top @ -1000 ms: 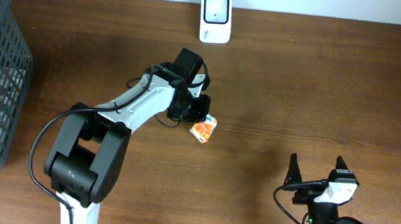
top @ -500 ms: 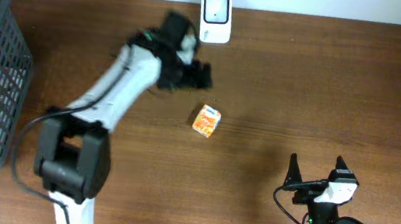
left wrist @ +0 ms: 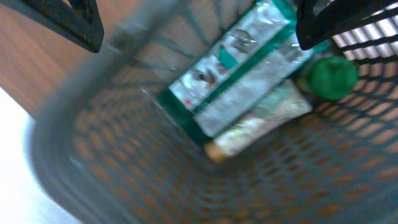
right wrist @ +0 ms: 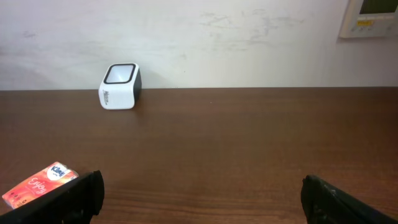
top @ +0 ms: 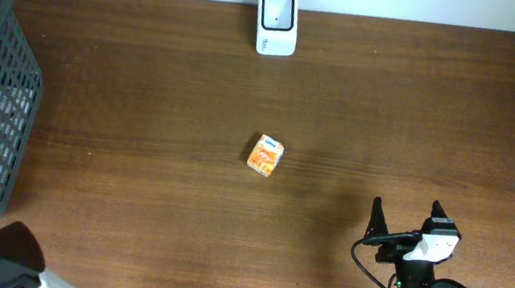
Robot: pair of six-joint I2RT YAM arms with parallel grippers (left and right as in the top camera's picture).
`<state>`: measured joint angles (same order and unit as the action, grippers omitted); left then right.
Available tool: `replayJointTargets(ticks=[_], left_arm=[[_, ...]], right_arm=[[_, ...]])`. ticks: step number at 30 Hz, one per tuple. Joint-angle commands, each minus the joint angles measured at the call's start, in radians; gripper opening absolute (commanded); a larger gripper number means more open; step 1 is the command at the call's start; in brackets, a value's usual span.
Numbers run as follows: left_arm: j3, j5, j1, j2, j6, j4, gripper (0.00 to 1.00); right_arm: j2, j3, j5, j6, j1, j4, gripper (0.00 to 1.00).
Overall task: Scan the item barcode
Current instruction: 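Lift the orange pack out and place it on the table center, then reach the left gripper into the basket and grasp the green glove package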
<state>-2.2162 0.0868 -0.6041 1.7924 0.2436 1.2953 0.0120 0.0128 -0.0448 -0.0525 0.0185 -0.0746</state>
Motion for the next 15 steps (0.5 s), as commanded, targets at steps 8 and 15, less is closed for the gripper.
replayJointTargets(ticks=[8,15], left_arm=[[0.393,-0.172,-0.206,-0.007,-0.222,-0.404,0.91],[0.713,-0.166,-0.237,-0.003,-0.454,-0.758,0.91]], right_arm=[[-0.006,-0.007,0.005,-0.008,0.008,-0.001,0.98],[-0.006,-0.007,0.005,-0.008,0.008,-0.001,0.98]])
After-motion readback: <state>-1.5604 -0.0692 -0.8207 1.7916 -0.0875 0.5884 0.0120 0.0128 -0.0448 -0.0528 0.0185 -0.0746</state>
